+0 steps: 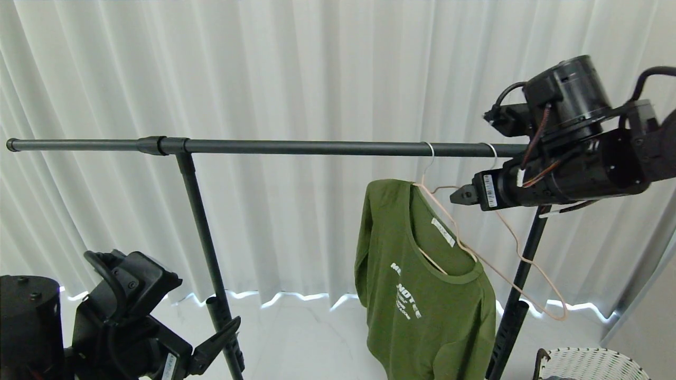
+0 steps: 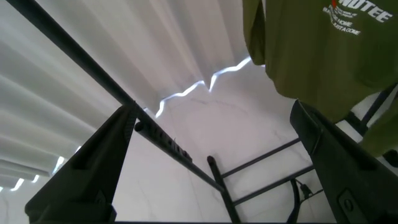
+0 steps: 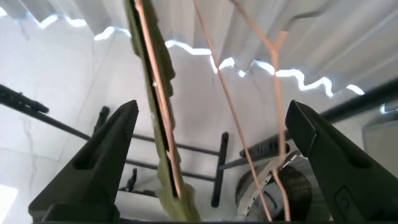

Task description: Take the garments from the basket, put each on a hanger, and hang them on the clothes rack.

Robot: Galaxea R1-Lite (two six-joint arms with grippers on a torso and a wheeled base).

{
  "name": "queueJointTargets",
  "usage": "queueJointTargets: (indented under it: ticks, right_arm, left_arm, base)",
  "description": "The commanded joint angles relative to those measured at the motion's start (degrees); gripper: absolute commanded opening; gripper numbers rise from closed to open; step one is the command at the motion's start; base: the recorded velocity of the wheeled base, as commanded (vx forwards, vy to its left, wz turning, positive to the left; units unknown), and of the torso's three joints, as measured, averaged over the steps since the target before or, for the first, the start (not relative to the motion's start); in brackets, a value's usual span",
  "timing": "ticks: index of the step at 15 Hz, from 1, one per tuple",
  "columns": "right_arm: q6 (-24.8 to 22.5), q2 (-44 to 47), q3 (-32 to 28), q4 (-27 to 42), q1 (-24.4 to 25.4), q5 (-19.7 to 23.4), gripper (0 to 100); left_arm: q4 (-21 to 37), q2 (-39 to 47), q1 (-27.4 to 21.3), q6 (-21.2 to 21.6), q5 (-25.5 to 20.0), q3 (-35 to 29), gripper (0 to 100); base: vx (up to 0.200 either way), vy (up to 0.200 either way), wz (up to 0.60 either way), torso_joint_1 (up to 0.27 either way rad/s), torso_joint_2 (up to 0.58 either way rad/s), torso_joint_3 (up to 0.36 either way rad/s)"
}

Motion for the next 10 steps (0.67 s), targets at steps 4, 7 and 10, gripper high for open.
queueJointTargets:
  ticks: [4, 7, 10]
  right_arm:
    - [-3.9, -16.2, 11.6, 8.8, -4.3, -0.3, 100]
    - [-9.0, -22.5, 18.2, 11.4, -10.1, -1.2, 100]
    - [-19.1, -28.1, 28.6, 9.2, -17.7, -2.6, 100]
  left_arm:
    - [0.0, -0.2, 0.4, 0.0, 4.2, -0.1, 100]
    - [0.0, -0.7, 0.5, 0.0, 5.4, 0.3, 100]
    - [0.0, -1.1, 0.5, -0.3, 6.5, 0.9, 100]
  base:
    - [-0.1, 0.0, 0.0, -0.001, 0.0, 0.001]
    - [-0.2, 0.0, 0.0, 0.006, 0.01, 0.005]
    - [-0.2, 0.0, 0.0, -0.004, 0.0, 0.009]
